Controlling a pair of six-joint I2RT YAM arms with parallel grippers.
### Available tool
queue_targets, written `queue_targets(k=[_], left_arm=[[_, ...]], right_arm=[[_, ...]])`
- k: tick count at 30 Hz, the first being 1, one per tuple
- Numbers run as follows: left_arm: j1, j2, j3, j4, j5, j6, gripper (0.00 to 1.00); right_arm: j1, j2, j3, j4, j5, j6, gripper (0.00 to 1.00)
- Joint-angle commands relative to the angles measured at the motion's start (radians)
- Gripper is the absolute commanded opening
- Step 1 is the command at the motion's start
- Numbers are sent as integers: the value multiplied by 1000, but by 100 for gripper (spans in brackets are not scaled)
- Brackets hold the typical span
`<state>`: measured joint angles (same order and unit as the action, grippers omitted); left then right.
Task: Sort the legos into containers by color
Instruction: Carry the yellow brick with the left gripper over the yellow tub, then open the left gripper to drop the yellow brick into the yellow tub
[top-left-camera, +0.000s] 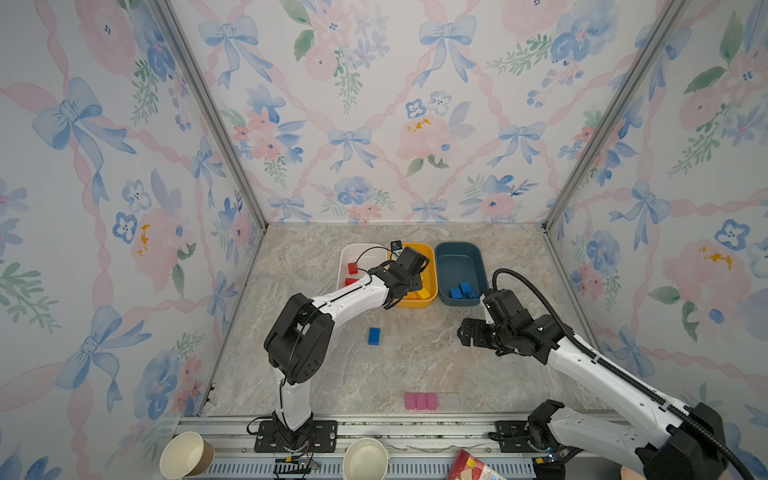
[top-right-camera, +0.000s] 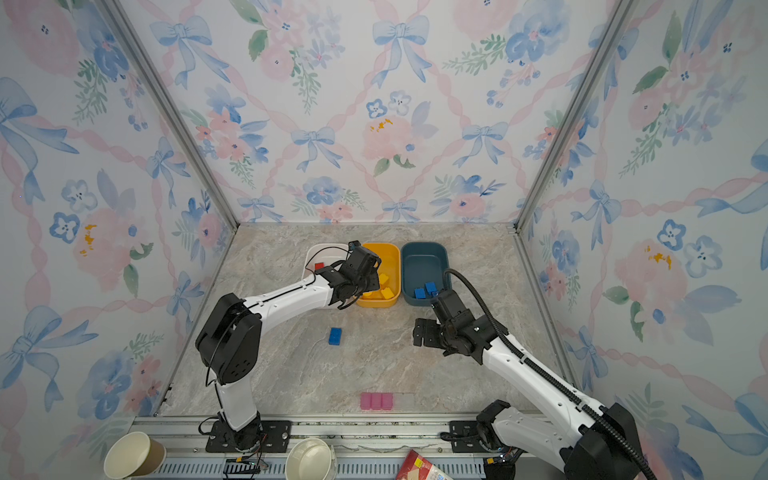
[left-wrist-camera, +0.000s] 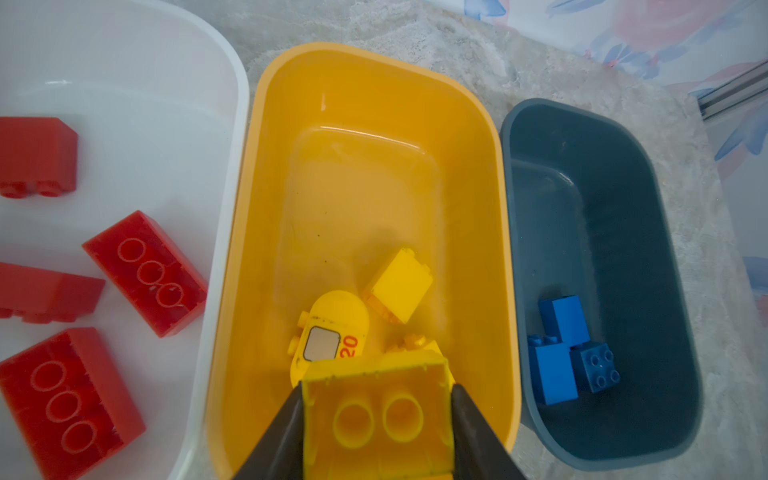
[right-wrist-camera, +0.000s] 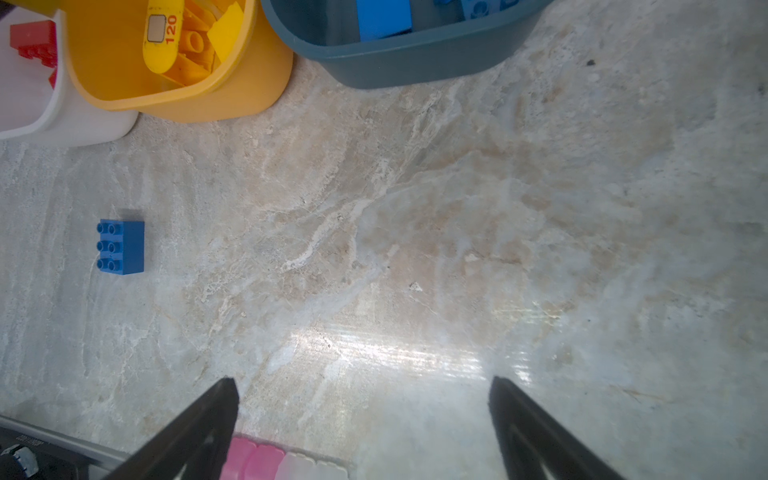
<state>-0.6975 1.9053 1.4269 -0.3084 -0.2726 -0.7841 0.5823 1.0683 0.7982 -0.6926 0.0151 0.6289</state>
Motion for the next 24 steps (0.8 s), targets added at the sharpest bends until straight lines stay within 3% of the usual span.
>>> queue_targets(k=[1,8,15,24], left_arm=[[21,55,51,-13,15,43,42],[58,138,126,-13,25,66,44],[65,139,124,-14,31,78,72],[51,65,64,-14,17,94,79]], right_arm=[[-11,-13,4,-26,14,5,97],[-20,-6,-8,-15,5,2,97],[-29,-4,-12,-10,-1,2,97],[-29,-4,-11,-5,-7,2,97]])
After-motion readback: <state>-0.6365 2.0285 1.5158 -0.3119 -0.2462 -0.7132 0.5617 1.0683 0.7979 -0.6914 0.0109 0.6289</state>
